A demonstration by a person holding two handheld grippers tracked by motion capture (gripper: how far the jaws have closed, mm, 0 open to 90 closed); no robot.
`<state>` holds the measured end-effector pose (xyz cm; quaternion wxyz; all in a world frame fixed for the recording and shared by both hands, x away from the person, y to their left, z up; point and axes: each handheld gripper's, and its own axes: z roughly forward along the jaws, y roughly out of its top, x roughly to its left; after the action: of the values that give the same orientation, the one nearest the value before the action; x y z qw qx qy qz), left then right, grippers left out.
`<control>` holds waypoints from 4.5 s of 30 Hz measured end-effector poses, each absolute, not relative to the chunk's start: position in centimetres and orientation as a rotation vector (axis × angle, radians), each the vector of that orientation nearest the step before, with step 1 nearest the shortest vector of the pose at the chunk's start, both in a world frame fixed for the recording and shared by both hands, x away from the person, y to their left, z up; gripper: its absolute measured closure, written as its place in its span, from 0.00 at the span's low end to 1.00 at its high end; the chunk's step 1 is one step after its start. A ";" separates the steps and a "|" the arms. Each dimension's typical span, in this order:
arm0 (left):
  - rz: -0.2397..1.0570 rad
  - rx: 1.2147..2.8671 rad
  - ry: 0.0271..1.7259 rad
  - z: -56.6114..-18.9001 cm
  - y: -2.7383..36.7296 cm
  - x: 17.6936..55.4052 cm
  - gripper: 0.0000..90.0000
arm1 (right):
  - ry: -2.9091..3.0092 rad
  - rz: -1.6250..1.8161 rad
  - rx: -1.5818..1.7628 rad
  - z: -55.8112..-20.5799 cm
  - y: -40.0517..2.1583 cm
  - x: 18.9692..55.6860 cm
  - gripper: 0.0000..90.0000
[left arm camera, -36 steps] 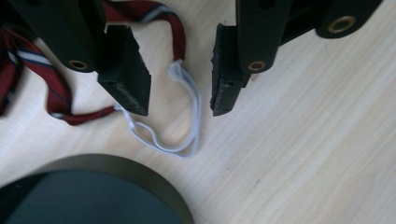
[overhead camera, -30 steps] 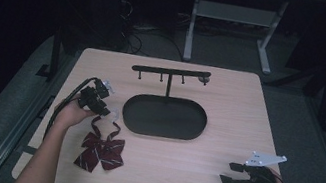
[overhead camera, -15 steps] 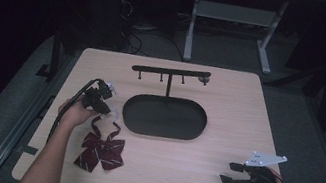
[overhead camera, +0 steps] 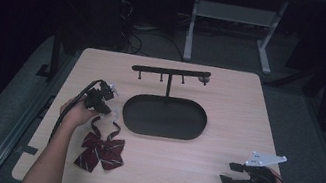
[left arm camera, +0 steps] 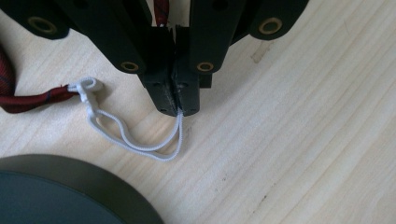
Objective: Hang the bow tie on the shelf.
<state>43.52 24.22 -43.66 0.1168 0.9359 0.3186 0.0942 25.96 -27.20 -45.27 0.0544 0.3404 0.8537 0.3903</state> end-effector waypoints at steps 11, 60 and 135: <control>0.309 2.736 0.890 -42.3 24.3 42.4 0.98 | 2.594 1.184 1.041 -45.3 -27.1 25.9 0.41; 0.308 2.776 0.649 -37.2 23.5 36.9 0.98 | 2.582 1.172 1.044 -45.4 -27.2 26.0 0.41; 0.384 2.831 0.398 -28.5 21.0 33.2 0.98 | 2.573 1.182 1.059 -45.3 -27.4 25.9 0.41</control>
<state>33.19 20.96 -28.51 0.1283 0.9734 0.1368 0.1320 25.94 -27.37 -45.34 0.0593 0.3496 0.8496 0.3904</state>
